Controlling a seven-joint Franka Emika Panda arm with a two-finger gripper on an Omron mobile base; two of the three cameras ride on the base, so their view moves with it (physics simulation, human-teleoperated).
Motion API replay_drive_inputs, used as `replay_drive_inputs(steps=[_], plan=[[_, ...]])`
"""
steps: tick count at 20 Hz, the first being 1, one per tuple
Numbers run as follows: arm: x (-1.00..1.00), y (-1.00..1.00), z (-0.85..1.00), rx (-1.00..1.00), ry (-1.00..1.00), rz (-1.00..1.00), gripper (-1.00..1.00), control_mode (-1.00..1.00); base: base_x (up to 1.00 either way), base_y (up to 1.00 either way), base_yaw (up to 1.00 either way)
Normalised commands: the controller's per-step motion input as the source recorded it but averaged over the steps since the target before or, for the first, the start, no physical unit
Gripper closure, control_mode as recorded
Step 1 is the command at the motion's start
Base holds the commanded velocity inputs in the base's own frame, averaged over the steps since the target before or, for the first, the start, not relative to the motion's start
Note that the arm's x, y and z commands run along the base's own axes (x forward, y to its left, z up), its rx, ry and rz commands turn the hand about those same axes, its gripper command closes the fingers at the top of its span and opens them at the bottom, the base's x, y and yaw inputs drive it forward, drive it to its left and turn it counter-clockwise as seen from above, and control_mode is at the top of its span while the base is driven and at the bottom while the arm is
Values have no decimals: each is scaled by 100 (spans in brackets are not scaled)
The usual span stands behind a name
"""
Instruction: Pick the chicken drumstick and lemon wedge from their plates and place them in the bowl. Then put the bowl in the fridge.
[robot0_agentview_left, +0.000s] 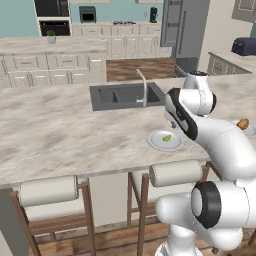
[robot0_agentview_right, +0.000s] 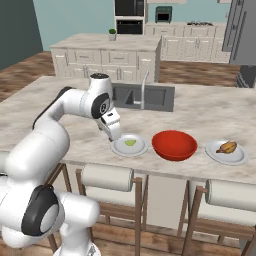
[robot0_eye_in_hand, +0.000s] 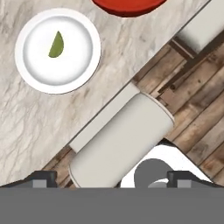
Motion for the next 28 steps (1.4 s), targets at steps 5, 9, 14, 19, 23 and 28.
replay_drive_inputs(steps=[5, 9, 14, 19, 23, 28], plan=[[33, 0, -25, 15, 3, 3, -100, -100, 0, 0, 0], [35, 0, -15, 1, 0, 0, -100, -100, 0, 0, 0], [31, 0, -13, 0, 0, -11, -100, -100, 0, 0, 0], [31, 0, -23, 0, 3, -15, -100, -100, 0, 0, 0], [23, -5, -28, 0, 6, -9, -100, -100, 0, 0, 0], [13, -21, -29, 1, 8, 0, -100, -100, 0, 0, 0]])
